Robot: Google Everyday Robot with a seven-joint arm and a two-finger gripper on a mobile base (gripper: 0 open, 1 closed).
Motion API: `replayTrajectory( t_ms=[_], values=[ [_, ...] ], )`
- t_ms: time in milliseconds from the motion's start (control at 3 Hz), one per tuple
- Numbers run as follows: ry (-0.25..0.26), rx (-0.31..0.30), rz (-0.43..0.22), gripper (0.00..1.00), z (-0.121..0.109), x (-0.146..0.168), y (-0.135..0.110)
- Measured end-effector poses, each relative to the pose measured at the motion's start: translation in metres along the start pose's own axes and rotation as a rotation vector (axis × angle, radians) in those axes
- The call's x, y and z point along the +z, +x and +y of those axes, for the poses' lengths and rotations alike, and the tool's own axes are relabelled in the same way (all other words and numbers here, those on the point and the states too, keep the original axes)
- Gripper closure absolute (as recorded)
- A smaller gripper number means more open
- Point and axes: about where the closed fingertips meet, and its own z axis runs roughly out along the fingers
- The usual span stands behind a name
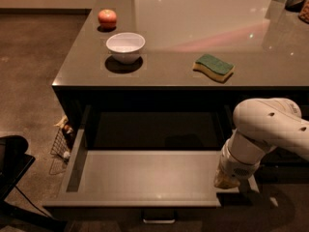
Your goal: Open top drawer
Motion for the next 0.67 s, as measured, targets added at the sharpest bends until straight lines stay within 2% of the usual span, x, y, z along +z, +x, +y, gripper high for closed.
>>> replayTrajectory(
  t_ms=[667],
  values=[
    [0.002,-0.001,0.002,0.55,0.0014,-0.001,0.0004]
  ],
)
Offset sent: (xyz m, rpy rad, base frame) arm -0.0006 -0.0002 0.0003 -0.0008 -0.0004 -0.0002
